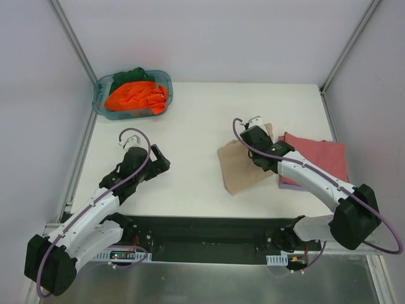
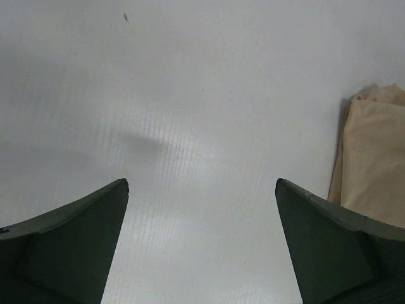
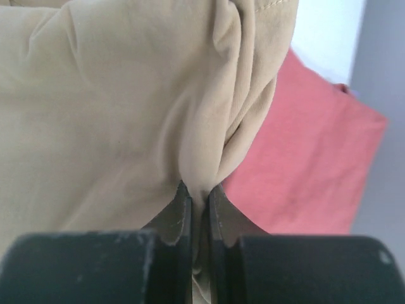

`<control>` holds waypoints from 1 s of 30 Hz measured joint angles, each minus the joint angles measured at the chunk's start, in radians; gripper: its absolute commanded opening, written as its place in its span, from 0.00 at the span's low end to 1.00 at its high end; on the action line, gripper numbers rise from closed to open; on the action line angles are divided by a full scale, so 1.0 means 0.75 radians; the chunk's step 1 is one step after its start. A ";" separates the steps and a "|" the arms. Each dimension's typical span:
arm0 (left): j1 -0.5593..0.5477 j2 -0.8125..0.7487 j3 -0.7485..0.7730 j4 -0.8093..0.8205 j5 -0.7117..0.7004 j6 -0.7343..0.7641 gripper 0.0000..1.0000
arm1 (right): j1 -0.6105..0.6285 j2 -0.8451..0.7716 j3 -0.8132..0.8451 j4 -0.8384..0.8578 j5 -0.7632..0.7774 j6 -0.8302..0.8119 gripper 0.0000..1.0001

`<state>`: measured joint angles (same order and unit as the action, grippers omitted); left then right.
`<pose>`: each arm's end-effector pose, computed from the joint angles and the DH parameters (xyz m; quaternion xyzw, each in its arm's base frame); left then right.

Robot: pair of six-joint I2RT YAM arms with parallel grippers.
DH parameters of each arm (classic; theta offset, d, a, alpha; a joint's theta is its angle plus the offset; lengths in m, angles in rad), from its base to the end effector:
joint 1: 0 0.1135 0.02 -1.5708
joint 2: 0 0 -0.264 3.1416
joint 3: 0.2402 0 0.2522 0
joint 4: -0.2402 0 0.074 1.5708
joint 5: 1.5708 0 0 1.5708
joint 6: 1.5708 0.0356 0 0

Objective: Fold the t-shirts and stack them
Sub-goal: Put the neatly folded tshirt into the corner of the board with the right arm

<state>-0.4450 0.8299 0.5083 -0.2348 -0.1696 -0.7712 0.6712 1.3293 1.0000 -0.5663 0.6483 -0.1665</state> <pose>0.1703 -0.0746 0.2302 -0.1820 0.8527 -0.2157 0.4395 0.2264 0.1524 0.2675 -0.2674 0.8600 -0.2126 0.3791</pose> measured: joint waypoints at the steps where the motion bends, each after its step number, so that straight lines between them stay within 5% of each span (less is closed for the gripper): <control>1: 0.000 -0.002 0.000 0.000 -0.002 0.000 0.99 | 0.000 -0.007 0.000 -0.017 0.040 -0.027 0.00; 15: 0.000 -0.008 0.000 -0.030 -0.041 0.000 0.99 | -0.129 -0.199 0.031 -0.138 0.345 -0.176 0.00; 30: 0.000 -0.022 0.000 -0.054 -0.068 0.000 0.99 | -0.289 -0.379 0.154 -0.159 0.183 -0.164 0.00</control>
<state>-0.4450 0.8131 0.5083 -0.2752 -0.2203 -0.7712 0.4541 1.0447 1.1152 -0.6853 0.7856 -0.2897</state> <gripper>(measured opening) 0.990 0.069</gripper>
